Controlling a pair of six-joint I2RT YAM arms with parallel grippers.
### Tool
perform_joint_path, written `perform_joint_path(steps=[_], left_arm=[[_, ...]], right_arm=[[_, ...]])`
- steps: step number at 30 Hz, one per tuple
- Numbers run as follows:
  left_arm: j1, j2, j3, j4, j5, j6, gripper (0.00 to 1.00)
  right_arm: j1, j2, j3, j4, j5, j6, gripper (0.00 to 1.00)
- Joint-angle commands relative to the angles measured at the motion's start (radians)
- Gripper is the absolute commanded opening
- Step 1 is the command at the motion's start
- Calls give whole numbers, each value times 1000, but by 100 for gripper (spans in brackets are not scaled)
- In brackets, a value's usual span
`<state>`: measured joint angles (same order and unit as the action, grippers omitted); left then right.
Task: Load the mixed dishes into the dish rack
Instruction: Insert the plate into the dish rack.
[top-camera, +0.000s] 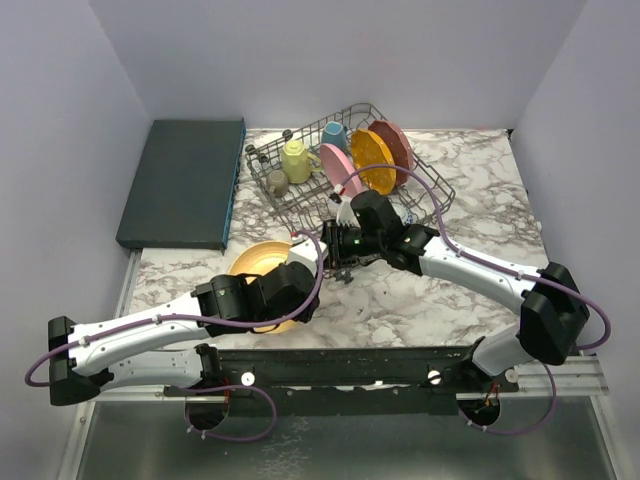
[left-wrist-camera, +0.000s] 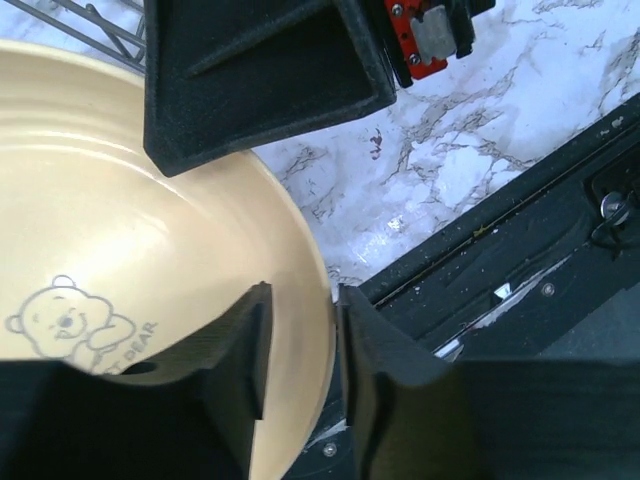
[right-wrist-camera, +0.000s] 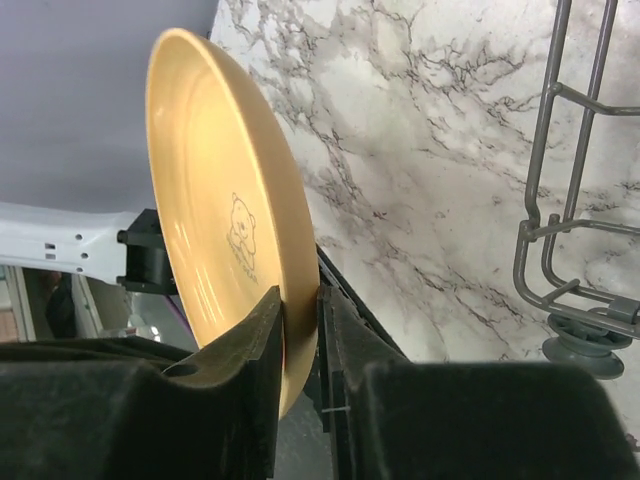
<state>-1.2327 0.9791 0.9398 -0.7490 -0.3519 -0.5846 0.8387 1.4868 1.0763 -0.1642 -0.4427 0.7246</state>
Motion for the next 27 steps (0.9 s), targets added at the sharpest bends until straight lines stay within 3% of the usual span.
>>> perform_joint_path(steps=[1,8,14,27], left_arm=[[-4,-27,-1,20,-10,-5,44],[-5,-47,11,24,-21,-14,60],[-4,-86,29,37,-62,-33,68],[-4,-152,91,92,-71,-61,75]], right_arm=[[10,-10,7,8,2,-33,0],[10,-20,15,-24,48,-56,0],[10,-30,23,-55,98,-80,0],[10,-35,89,-172,273,-154,0]])
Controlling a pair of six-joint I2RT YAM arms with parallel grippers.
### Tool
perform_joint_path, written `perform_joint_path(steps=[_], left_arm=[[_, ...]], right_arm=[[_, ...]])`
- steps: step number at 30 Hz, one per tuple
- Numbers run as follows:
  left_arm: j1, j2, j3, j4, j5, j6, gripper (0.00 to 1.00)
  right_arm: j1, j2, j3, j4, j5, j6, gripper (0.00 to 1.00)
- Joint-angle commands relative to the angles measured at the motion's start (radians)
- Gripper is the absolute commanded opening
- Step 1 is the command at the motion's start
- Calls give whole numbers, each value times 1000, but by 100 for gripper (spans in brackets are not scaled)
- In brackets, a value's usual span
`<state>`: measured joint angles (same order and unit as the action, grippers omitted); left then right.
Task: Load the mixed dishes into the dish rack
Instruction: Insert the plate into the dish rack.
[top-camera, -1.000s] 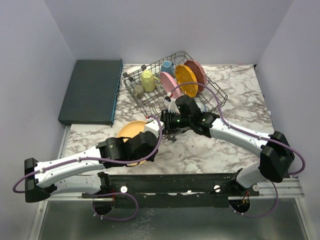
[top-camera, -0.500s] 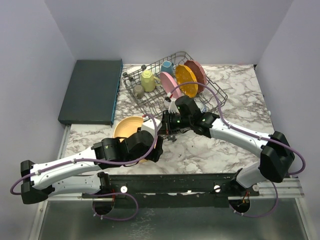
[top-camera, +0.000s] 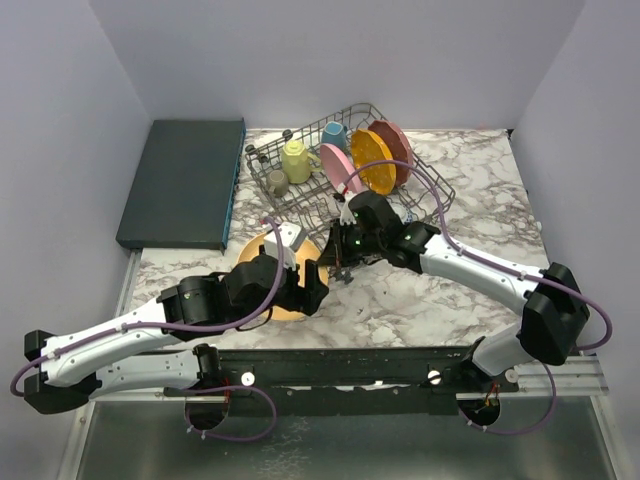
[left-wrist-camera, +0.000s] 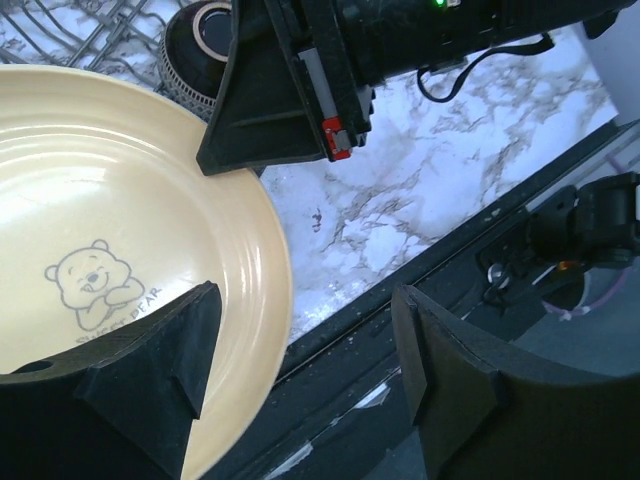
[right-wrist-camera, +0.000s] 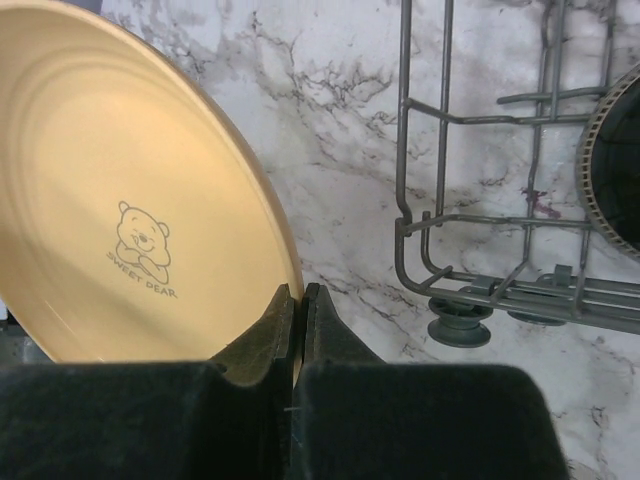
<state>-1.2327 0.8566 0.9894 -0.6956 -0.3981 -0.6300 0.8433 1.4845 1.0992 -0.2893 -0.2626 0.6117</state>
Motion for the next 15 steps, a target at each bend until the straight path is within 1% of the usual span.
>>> perform_joint_path(steps=[1,7,15], left_arm=[[-5,-31,44,43,-28,-17,75],[-5,-52,49,45,-41,-22,77],[-4,-75,16,47,-50,-31,79]], right_arm=[[5,-33,76,-59,115,-48,0],[5,-46,140,-147,257,-102,0],[5,-45,269,-271,515,-189,0]])
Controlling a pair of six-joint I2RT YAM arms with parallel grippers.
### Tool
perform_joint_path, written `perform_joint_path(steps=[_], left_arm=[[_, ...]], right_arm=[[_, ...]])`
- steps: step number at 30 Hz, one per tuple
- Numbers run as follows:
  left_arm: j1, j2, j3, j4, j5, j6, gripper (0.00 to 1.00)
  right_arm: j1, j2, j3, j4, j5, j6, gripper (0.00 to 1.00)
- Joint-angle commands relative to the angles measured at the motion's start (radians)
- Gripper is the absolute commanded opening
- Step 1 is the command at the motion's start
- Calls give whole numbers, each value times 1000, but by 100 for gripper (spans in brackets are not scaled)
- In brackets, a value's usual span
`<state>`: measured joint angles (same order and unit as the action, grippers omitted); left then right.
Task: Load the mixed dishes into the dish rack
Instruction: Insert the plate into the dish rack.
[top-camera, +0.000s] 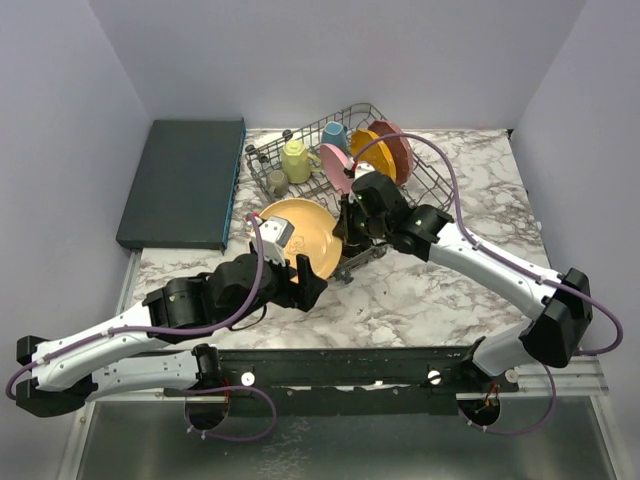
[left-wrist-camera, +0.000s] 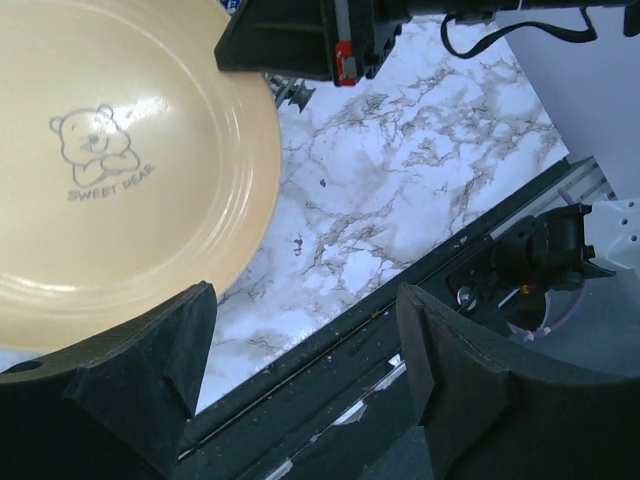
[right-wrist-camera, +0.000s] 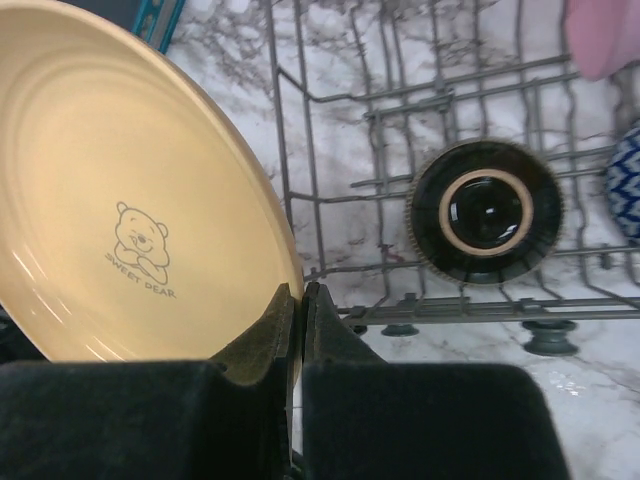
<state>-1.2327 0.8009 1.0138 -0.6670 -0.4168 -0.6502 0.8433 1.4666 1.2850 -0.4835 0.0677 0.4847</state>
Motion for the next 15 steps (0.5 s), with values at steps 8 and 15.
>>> perform_joint_path(steps=[8,15], left_arm=[[-5,-73,-60,17,-42,-34,79],[-4,-123,-112,3,-37,-62,79]], right_arm=[[6,15,199,-135,438,-158,0],[25,125,326,-183,641,-239,0]])
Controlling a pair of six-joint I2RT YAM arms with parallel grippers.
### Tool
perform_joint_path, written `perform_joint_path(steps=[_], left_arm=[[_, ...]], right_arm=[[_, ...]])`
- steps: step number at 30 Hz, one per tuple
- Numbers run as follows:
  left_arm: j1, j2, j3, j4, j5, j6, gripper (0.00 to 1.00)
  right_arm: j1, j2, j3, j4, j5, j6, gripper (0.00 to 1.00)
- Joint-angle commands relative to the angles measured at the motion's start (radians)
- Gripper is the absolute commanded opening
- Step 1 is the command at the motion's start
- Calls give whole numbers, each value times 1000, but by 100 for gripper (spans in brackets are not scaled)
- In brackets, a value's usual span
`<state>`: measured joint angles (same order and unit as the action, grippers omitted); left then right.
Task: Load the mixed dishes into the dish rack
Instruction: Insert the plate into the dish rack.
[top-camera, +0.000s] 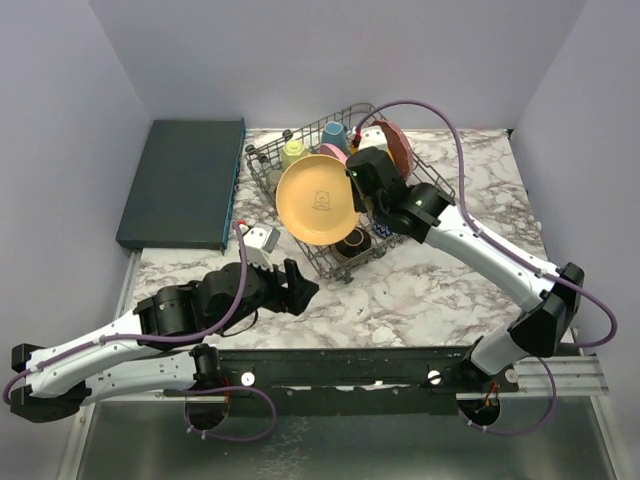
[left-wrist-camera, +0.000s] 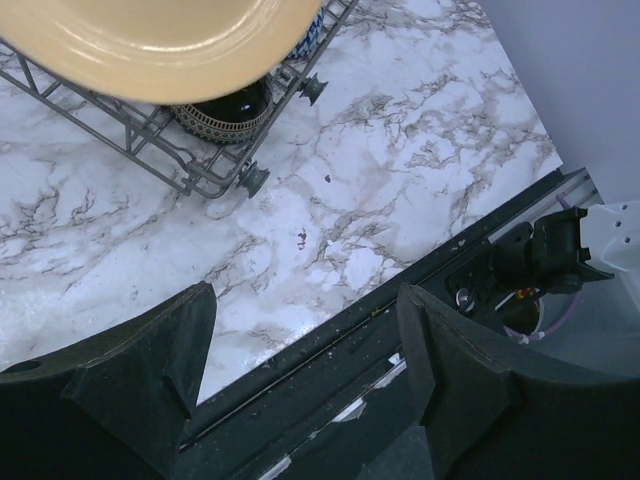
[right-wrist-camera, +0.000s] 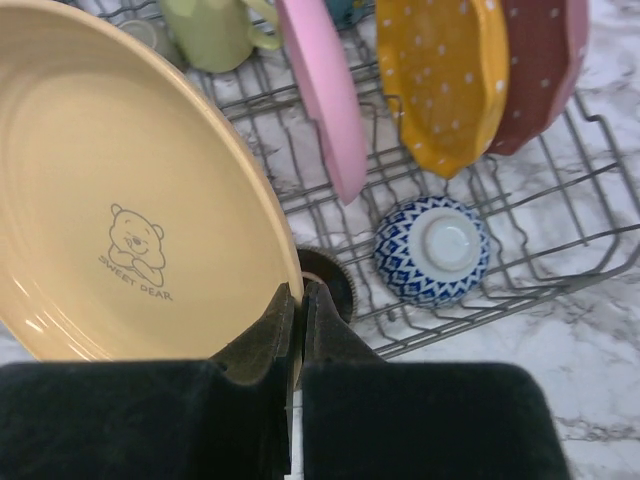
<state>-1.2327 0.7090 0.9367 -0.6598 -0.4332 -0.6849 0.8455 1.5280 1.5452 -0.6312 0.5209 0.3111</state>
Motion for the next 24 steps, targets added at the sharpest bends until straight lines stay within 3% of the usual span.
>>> perform_joint_path(steps=[1,15,24], left_arm=[[-4,-38,-40,-6,-21,-30,80],[-4,-106,-70,-29,-38,-5,81],[-4,-162,-102,-14,-30,10,82]], right_arm=[[29,78,82,-40,223,-75,0],[109,279,271,-12,541,-264,0],[131,386,304,170,657,-483,0]])
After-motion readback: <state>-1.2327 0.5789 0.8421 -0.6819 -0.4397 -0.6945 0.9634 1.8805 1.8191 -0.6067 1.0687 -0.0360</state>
